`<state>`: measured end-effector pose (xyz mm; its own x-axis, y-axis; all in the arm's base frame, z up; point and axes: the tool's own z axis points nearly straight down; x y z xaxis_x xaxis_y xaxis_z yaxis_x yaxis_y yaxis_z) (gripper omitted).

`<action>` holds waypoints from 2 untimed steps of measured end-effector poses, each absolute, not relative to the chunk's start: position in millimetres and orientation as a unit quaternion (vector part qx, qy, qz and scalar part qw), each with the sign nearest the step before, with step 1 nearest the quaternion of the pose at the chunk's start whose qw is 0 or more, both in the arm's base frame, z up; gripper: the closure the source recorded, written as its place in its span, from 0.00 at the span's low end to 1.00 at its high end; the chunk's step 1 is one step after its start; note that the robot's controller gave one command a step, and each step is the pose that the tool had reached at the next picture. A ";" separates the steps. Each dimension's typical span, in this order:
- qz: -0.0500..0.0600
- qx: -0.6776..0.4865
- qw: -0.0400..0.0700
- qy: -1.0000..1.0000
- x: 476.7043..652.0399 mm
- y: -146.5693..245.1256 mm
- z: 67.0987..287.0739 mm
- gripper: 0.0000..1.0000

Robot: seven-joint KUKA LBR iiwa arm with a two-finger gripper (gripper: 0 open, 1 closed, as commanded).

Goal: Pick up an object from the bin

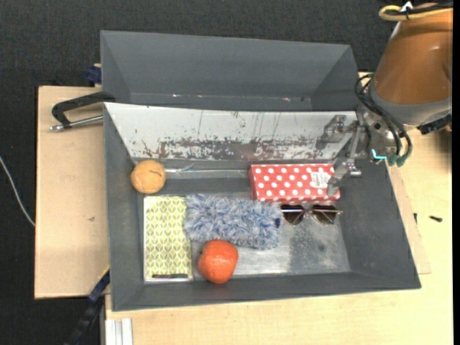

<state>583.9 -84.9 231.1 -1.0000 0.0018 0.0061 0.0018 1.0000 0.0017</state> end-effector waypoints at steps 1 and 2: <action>0.000 0.000 -0.001 -1.000 585.3 -84.6 236.0 0.00; 0.001 0.047 -0.003 -0.999 562.8 -98.5 175.4 0.00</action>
Offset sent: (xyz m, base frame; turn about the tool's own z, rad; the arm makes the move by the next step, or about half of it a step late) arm -0.0470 -0.0313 -0.1077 -0.1884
